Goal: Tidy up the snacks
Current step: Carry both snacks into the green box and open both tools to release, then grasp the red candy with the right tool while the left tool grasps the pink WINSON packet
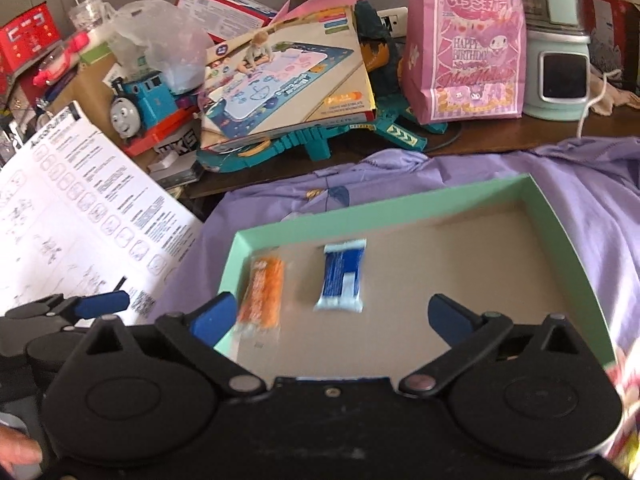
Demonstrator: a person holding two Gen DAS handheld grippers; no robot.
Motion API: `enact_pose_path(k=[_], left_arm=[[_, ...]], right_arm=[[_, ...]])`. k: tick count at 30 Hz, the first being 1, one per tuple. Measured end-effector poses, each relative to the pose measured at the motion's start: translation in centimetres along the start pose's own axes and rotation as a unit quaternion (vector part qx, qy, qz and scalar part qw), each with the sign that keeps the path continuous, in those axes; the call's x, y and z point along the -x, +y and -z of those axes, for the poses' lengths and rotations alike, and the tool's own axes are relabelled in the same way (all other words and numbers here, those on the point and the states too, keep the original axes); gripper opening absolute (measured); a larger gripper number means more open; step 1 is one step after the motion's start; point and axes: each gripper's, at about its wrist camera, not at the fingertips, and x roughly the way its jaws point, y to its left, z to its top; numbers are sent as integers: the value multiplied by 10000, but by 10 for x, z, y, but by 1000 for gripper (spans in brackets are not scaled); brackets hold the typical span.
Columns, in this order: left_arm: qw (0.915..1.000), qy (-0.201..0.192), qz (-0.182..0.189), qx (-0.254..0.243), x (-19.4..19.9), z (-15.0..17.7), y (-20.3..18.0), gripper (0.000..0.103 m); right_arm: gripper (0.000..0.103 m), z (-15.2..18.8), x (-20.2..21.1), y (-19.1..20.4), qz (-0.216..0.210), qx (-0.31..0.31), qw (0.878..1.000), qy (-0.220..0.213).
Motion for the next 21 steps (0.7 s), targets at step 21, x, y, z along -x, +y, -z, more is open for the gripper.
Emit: enact_pose_path(k=[21], left_arm=[[9967, 796, 13, 125, 15, 126, 4, 103]], right_arm=[[91, 107, 53, -4, 31, -32, 9984, 555]])
